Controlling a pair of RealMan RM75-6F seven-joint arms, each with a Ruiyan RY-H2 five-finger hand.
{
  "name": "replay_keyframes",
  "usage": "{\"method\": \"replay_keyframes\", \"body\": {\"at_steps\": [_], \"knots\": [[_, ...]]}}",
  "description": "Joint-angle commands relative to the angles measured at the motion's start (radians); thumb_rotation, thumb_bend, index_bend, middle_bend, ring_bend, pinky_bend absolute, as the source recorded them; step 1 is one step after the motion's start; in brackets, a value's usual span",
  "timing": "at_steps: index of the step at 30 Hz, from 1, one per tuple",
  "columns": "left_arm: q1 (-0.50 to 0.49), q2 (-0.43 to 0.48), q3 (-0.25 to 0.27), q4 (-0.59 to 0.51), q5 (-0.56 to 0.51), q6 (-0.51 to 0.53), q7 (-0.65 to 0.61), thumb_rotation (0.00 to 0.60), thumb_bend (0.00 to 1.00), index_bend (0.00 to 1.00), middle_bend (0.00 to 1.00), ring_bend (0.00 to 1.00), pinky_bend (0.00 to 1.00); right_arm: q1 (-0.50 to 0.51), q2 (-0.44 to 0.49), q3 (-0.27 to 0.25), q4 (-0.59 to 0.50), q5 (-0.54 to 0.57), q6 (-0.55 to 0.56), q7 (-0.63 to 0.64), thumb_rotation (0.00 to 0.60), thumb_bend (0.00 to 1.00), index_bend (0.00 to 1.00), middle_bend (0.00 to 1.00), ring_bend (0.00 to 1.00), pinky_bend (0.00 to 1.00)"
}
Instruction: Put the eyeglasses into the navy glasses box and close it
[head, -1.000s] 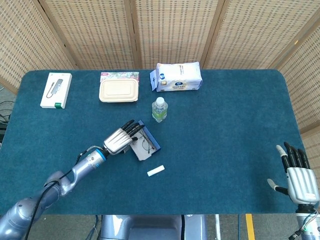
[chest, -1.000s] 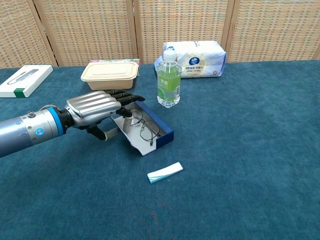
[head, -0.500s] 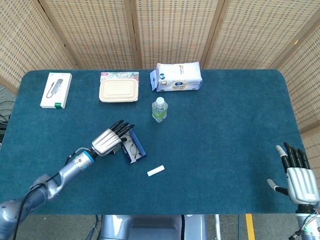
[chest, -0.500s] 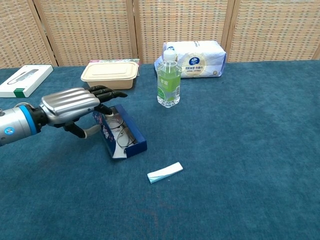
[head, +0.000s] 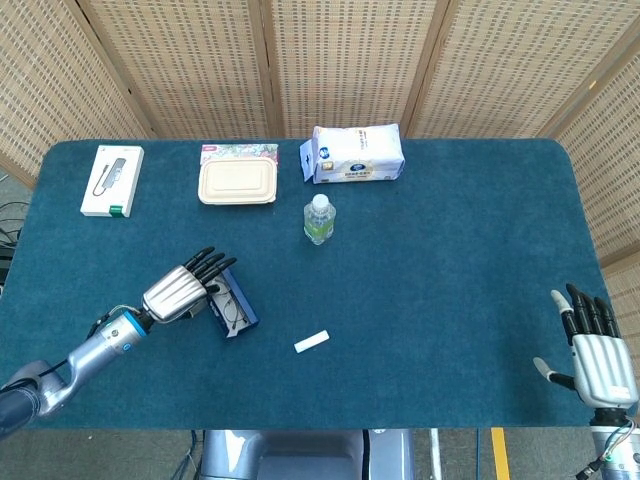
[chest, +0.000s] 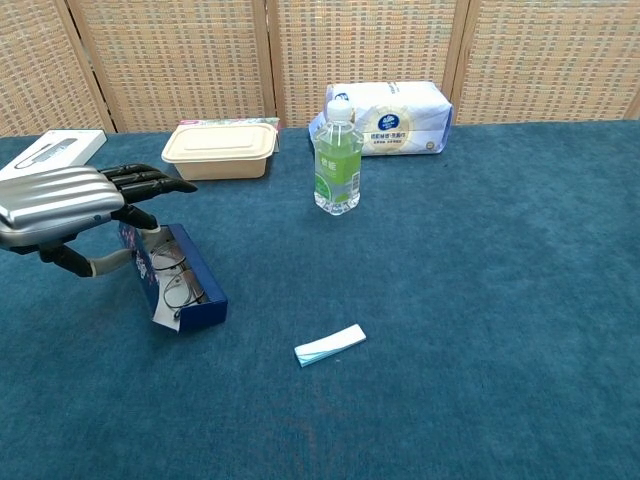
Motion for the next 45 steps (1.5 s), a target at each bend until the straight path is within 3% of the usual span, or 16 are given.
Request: {"method": "replay_keyframes", "body": {"at_steps": [1,19,22,24,27,29,33,40,45], "knots": [[-0.002,0.006,-0.004,-0.012,-0.001,-0.011,0.010,0.600,0.54,0.80,0.00,0.00,0.00,0.000,0.000,0.000,0.000,0.000,0.000,-0.001,0.600,0.21,0.01,0.00,0.00,0.00],[-0.067,-0.078,-0.069,-0.004,-0.032,-0.138,0.049,0.600,0.53,0.80,0.00,0.00,0.00,-0.002,0.001,-0.001,0.003,0.000,0.002,0.009,0.600,0.21,0.01,0.00,0.00,0.00],[-0.071,-0.085,-0.069,0.002,-0.029,-0.142,0.062,0.600,0.51,0.64,0.00,0.00,0.00,-0.002,0.001,-0.001,0.004,0.000,0.002,0.010,0.600,0.21,0.01,0.00,0.00,0.00],[-0.071,-0.088,-0.069,0.004,-0.030,-0.145,0.066,0.600,0.48,0.46,0.00,0.00,0.00,-0.003,0.002,-0.001,0.004,0.000,0.002,0.012,0.600,0.21,0.01,0.00,0.00,0.00],[-0.072,-0.088,-0.072,0.003,-0.033,-0.148,0.066,0.600,0.43,0.28,0.00,0.00,0.00,-0.003,0.002,-0.001,0.004,-0.001,0.002,0.013,0.600,0.21,0.01,0.00,0.00,0.00],[-0.073,-0.087,-0.075,0.005,-0.034,-0.148,0.073,0.600,0.42,0.22,0.00,0.00,0.00,-0.003,0.002,-0.001,0.004,-0.001,0.002,0.013,0.600,0.21,0.01,0.00,0.00,0.00],[-0.079,-0.084,-0.085,0.002,-0.039,-0.153,0.083,0.600,0.41,0.14,0.00,0.00,0.00,-0.002,0.002,-0.001,0.004,-0.001,0.002,0.012,0.600,0.21,0.01,0.00,0.00,0.00],[-0.090,-0.065,-0.109,-0.026,-0.057,-0.157,0.095,0.600,0.37,0.09,0.00,0.00,0.00,-0.003,0.002,-0.001,0.003,-0.001,0.002,0.011,0.600,0.21,0.01,0.00,0.00,0.00],[-0.096,-0.033,-0.118,-0.074,-0.064,-0.159,0.091,0.600,0.25,0.01,0.00,0.00,0.00,-0.004,0.002,-0.002,0.003,-0.001,0.003,0.013,0.600,0.21,0.01,0.00,0.00,0.00]]}}
